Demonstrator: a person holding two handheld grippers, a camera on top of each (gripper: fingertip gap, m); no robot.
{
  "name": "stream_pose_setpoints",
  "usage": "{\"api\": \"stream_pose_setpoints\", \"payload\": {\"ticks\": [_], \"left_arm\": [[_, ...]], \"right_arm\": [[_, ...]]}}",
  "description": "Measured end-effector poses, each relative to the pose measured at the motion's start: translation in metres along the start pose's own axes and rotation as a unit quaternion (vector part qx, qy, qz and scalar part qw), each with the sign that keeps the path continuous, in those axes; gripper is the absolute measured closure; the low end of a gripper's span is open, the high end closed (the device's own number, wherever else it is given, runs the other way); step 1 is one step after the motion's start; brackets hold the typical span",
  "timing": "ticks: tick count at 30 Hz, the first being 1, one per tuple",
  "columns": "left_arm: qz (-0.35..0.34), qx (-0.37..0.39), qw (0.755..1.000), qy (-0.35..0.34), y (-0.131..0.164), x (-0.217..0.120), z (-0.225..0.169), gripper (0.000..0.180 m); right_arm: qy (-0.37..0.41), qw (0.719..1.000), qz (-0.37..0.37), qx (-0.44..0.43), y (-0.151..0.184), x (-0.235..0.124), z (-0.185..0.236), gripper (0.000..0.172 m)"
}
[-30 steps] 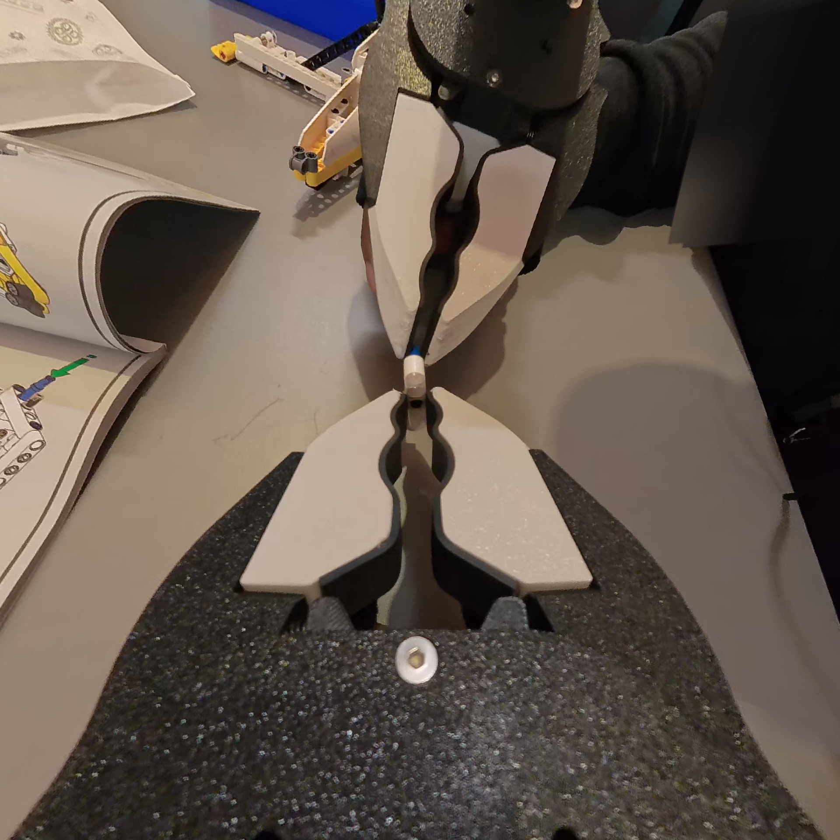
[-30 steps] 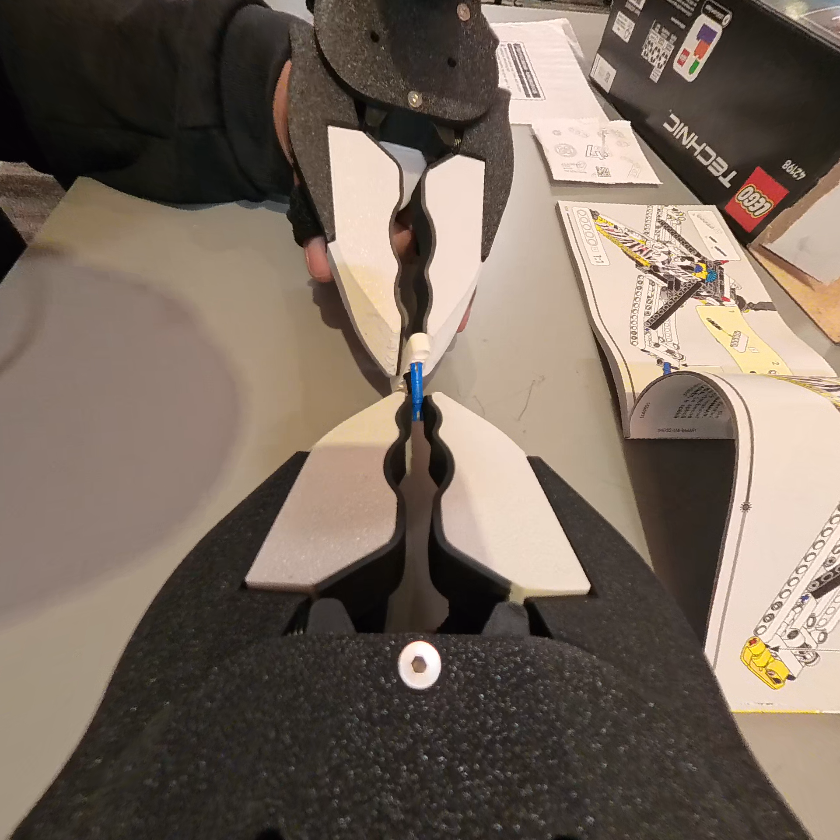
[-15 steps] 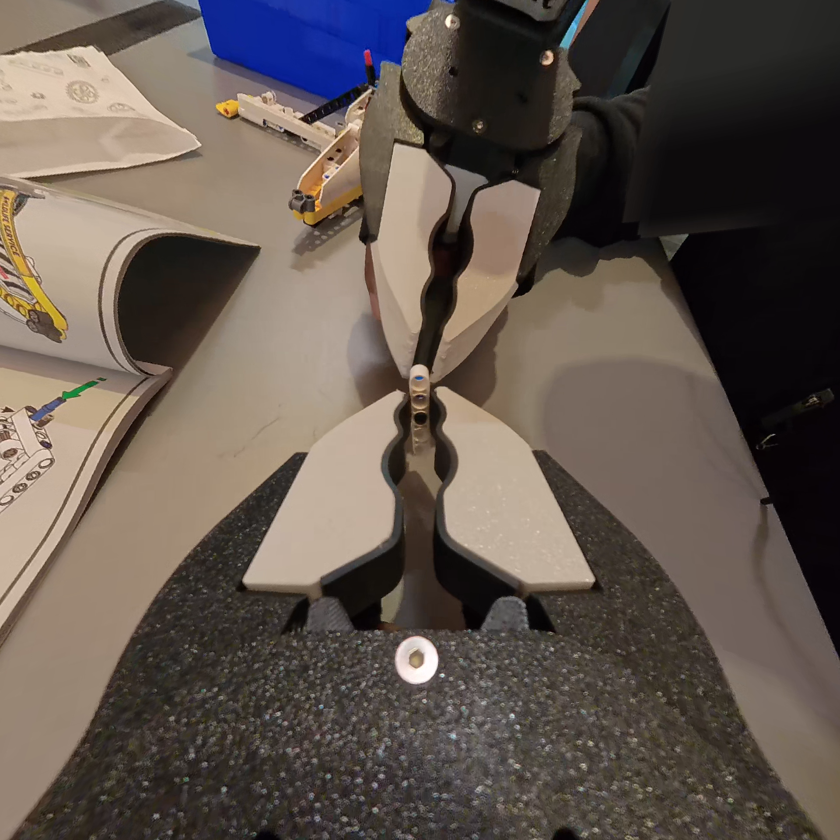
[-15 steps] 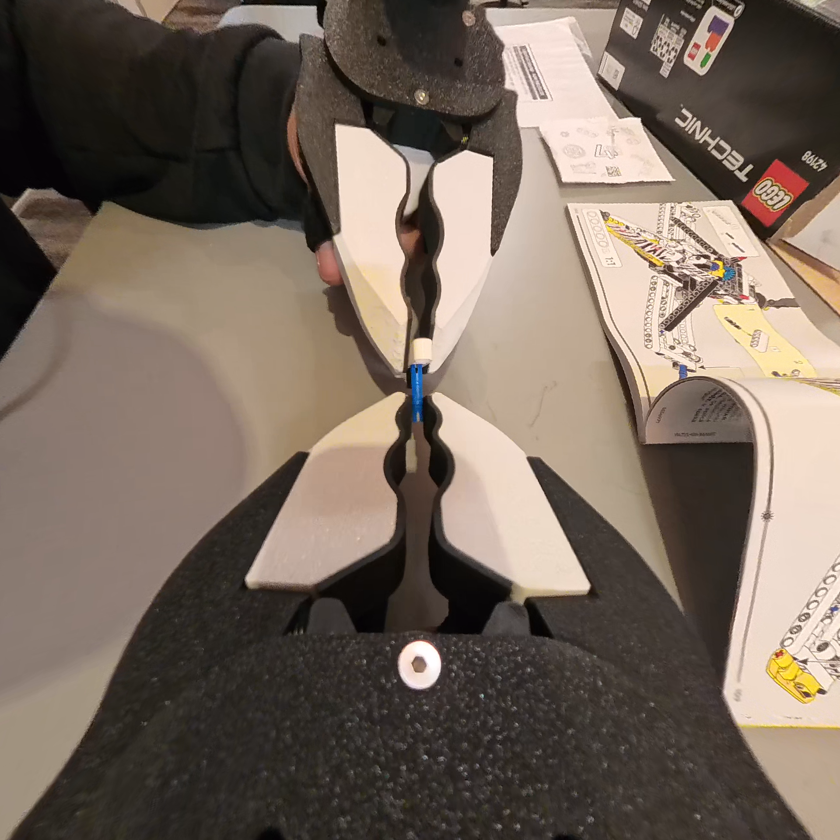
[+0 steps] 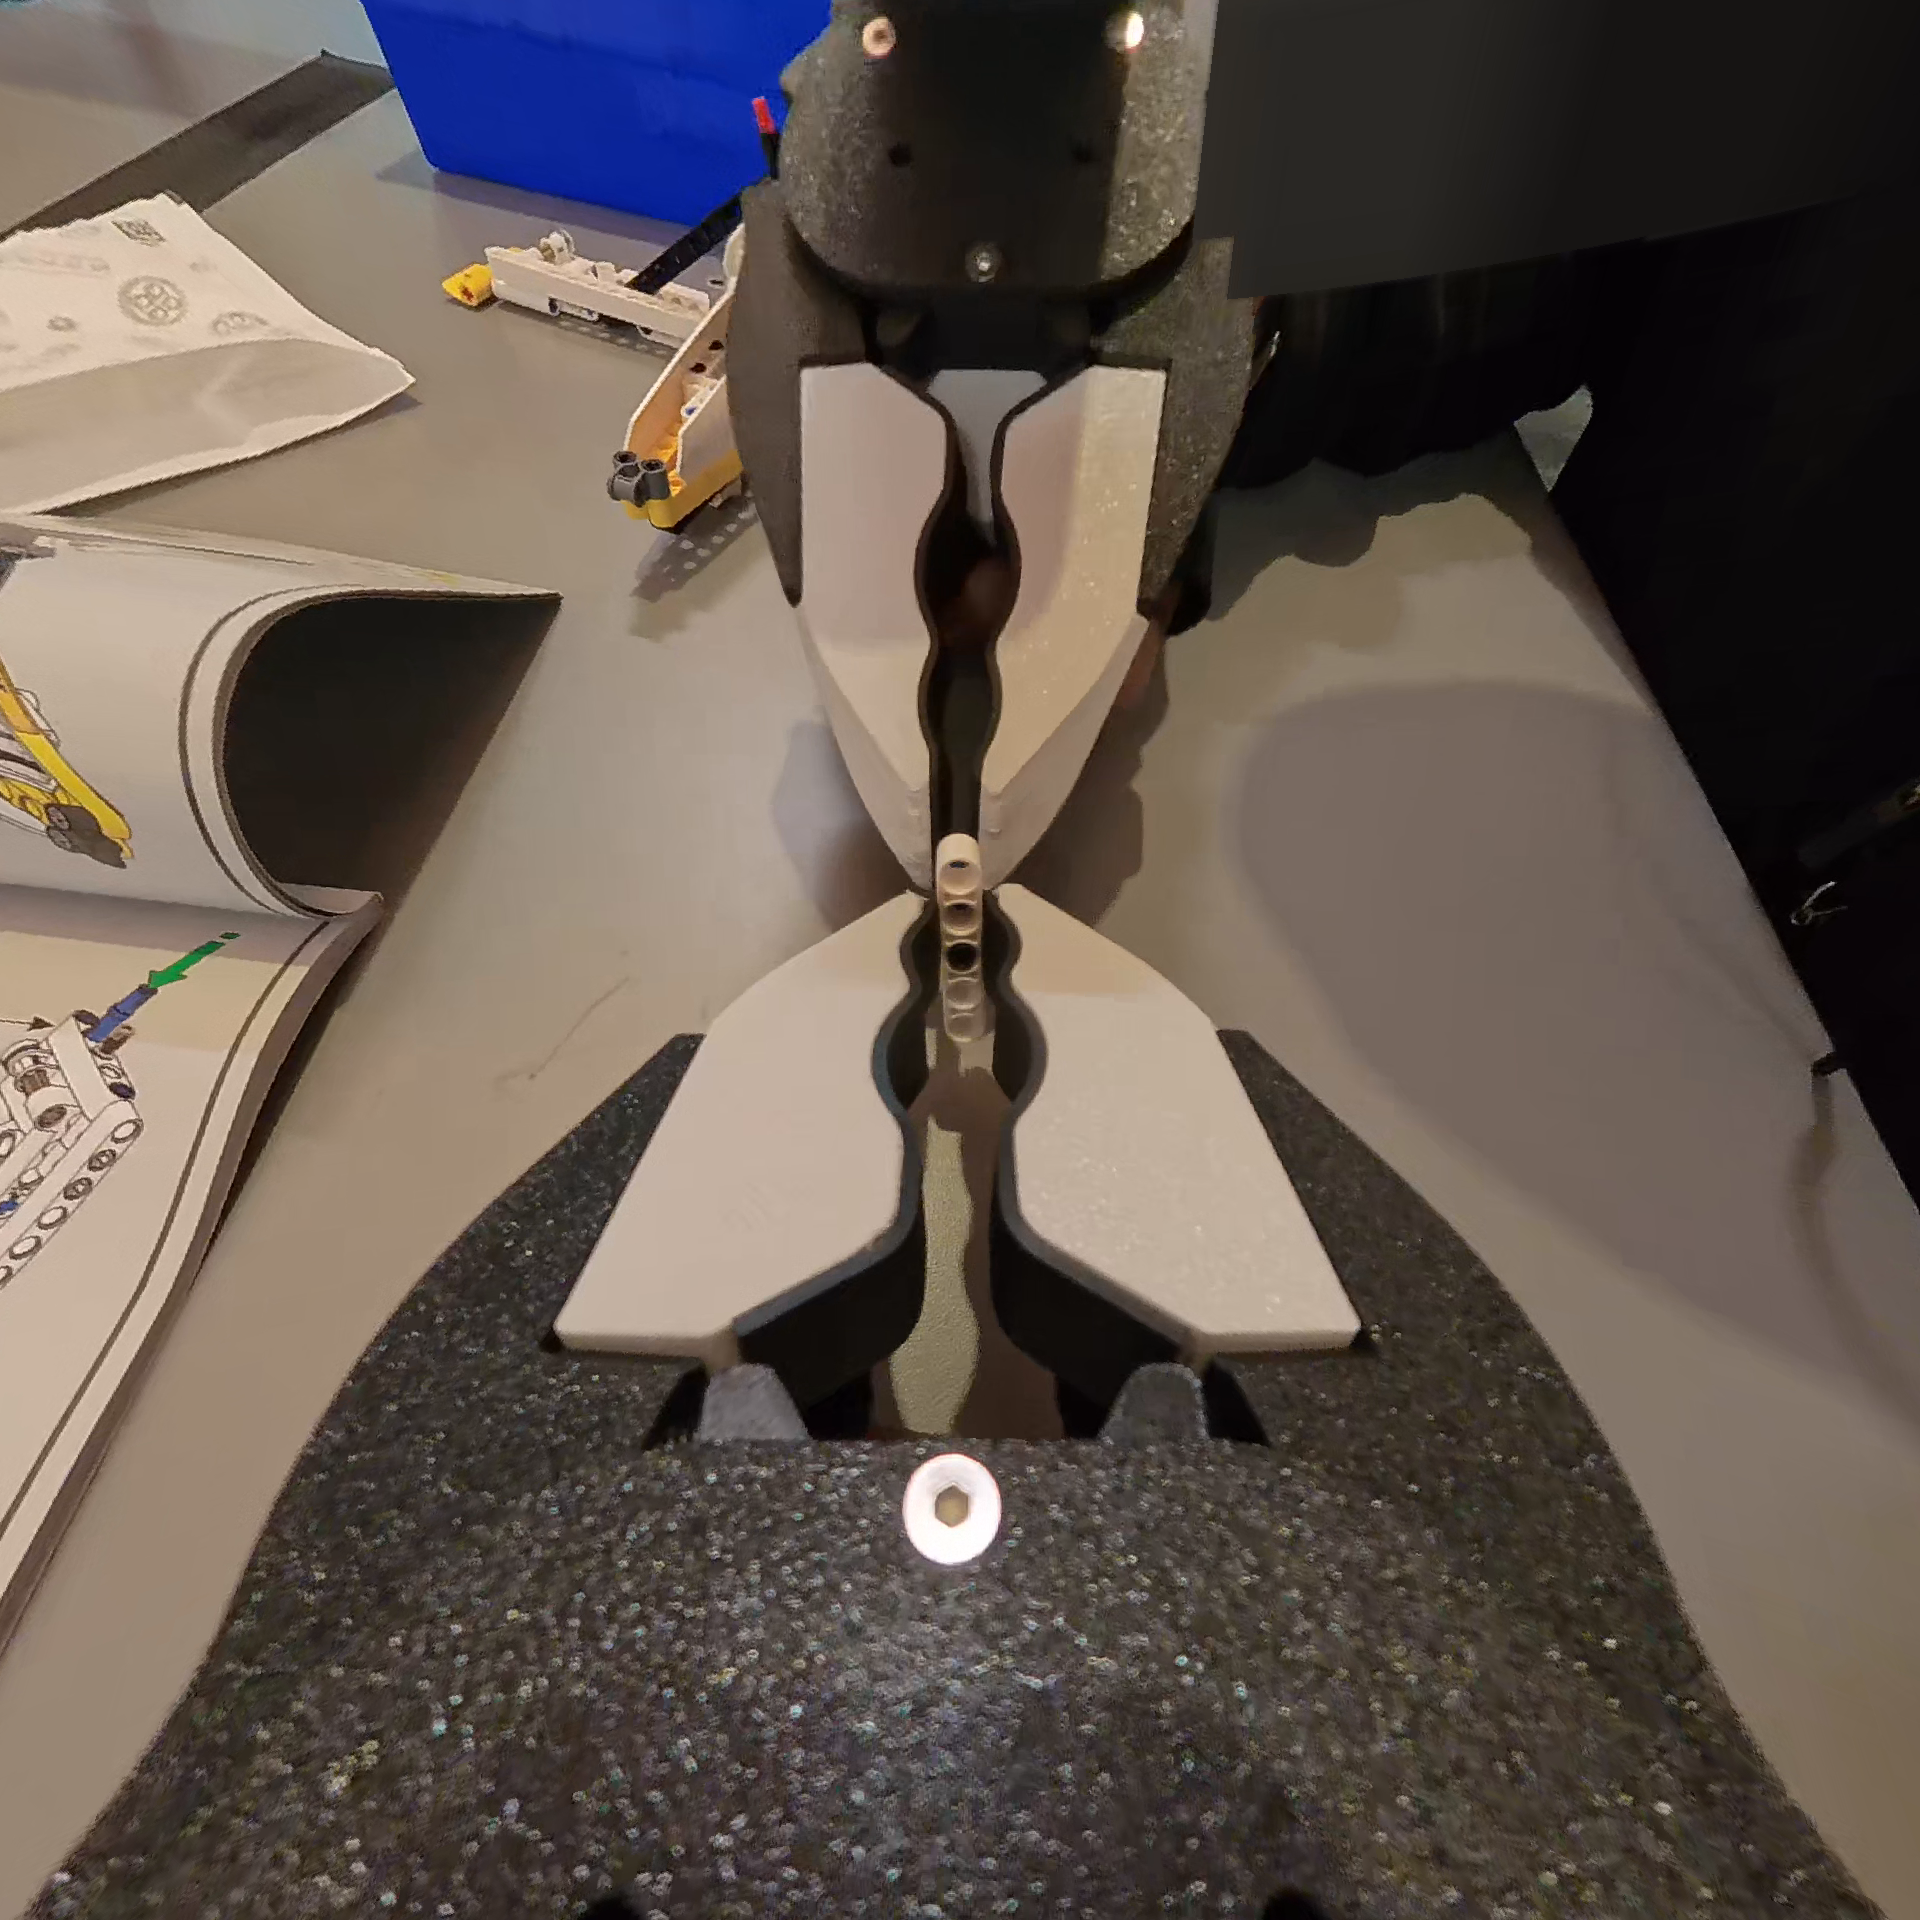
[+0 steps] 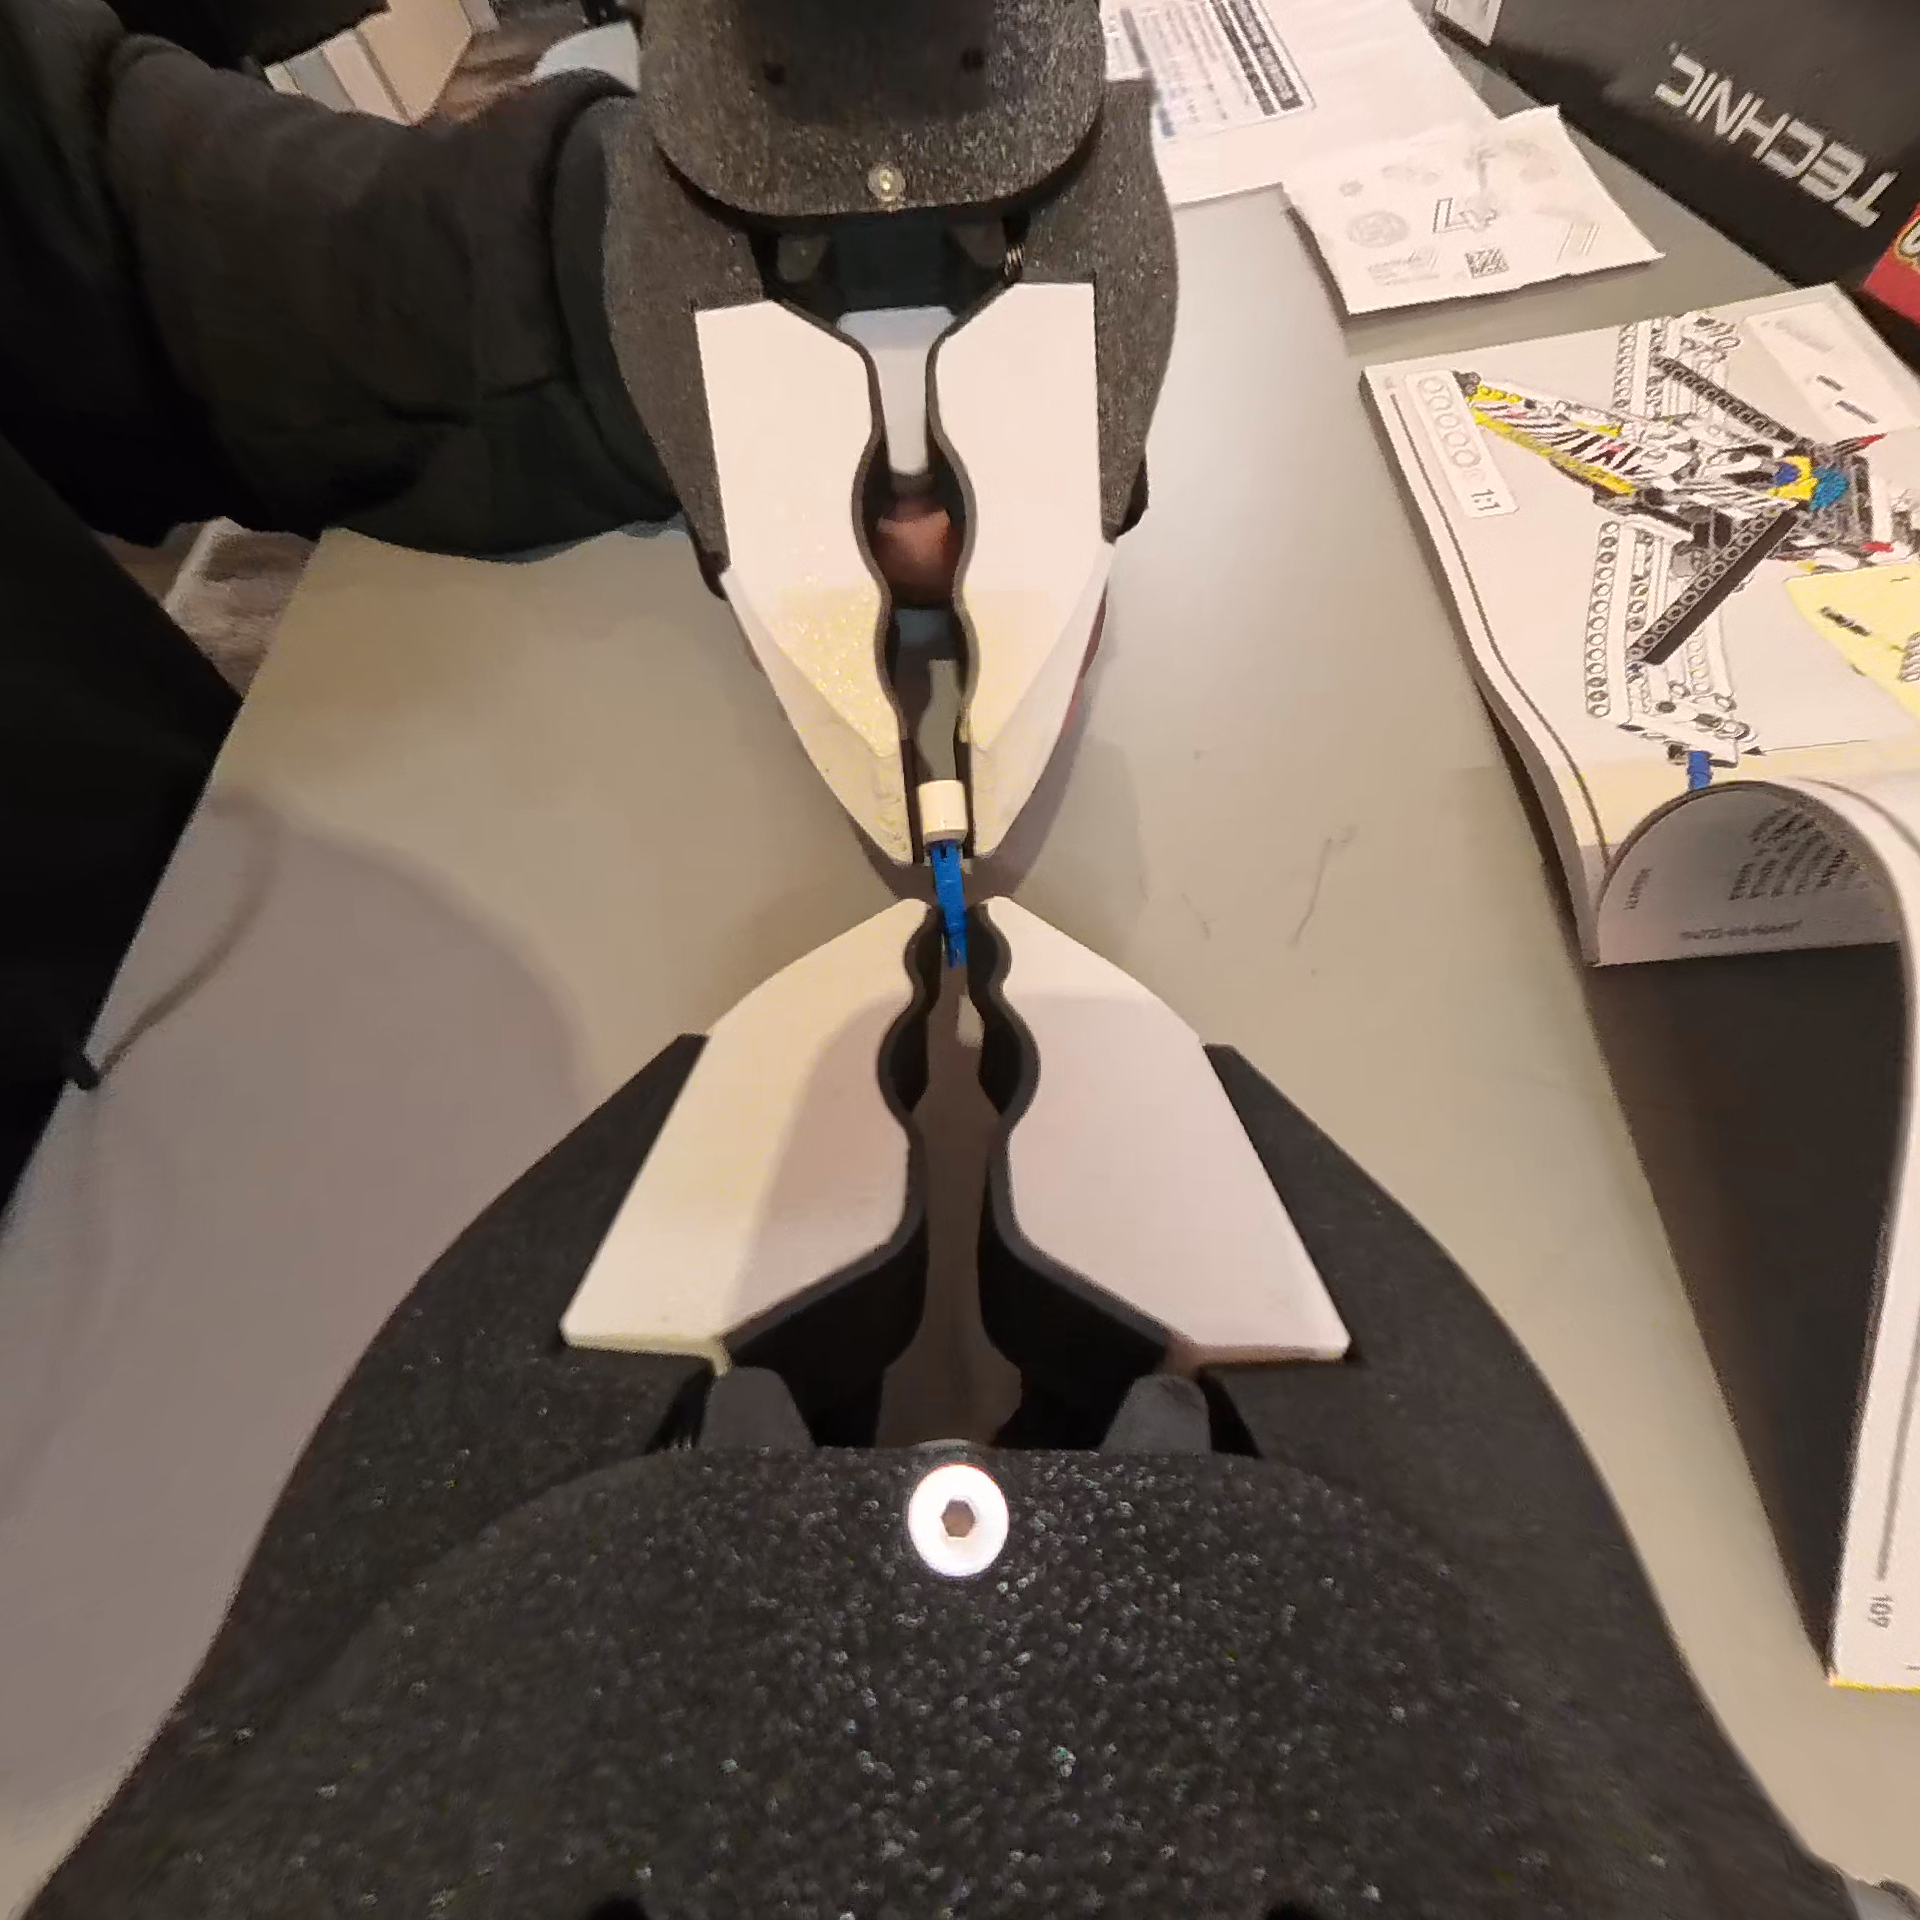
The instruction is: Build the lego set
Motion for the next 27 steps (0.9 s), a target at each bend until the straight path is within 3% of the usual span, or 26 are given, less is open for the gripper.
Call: {"api": "stream_pose_setpoints", "payload": {"ticks": [11,17,27], "left_arm": [[0.031,-0.047,0.998,0.003,0.006,0.003,0.005,0.173],[0.048,-0.074,0.996,-0.033,0.008,0.006,0.013,0.173],[0.015,-0.114,0.992,-0.043,0.004,0.002,0.021,0.173]], "right_arm": [[0.130,0.984,0.043,-0.118,0.002,0.006,-0.002,0.168],[0.202,0.967,0.068,-0.142,0.005,0.008,-0.009,0.168],[0.396,0.890,0.111,-0.196,-0.001,0.008,-0.009,0.168]]}}
Point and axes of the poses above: each gripper's, where its closed fingertips meet, x out along the fingers, y out of its underside, z = x × y across the jaws, the point moved 3 cm from there along -x, back along the fingers, and after that the axes turned 9 degrees about z, right-handed, at the moved point
